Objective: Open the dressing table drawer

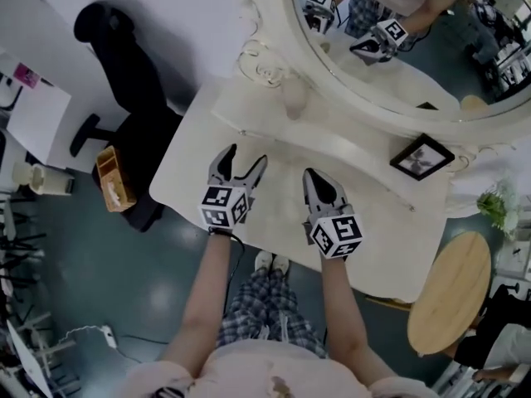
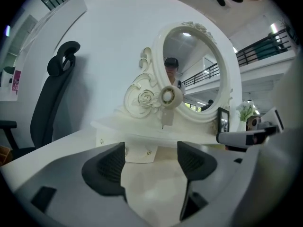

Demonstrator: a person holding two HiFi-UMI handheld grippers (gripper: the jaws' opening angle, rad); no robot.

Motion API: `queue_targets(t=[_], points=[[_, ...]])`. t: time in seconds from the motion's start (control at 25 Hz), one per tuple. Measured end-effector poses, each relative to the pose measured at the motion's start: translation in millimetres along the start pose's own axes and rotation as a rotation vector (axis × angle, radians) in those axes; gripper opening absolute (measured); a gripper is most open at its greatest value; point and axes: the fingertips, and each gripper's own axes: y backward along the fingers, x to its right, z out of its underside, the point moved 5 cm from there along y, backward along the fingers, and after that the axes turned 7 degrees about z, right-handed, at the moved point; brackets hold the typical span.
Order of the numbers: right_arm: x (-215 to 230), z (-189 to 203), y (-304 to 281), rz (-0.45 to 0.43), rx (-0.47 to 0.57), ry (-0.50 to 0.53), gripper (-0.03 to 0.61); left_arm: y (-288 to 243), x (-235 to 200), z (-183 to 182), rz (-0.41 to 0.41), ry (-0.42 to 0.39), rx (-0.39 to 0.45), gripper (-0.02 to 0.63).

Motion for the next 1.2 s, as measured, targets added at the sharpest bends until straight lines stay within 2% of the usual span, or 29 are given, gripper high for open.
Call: queue_targets(t=[0.28, 0.44, 0.56, 0.8, 1.0, 1.2], points=[[-20, 22, -44, -0.058, -0.044, 0.038, 0.015, -24, -37, 9, -0.048, 0.017, -0.036, 0.356], [-25, 31, -57, -0.069, -0.069, 0.071, 0.015, -35, -53, 12, -0.071, 0.000, -0.076, 0.350], [-28, 33, -60, -0.071, -0.079, 0.087, 0.015, -39, -64, 14, -0.095, 0.007, -0.092, 0.279], [-25, 33, -61, -0.066, -0.072, 0.084, 0.015, -51, -73, 18, -0.103, -0.021, -0.173, 0.211], [-18, 31, -57, -0.048, -0.072, 0.088, 0.015, -56, -72, 21, -0.123, -0.046, -0.223, 0.118], [-11, 31, -53, -0.026, -0.077, 0.087, 0.015, -57, -72, 20, -0.114, -0.048, -0.225, 0.115]])
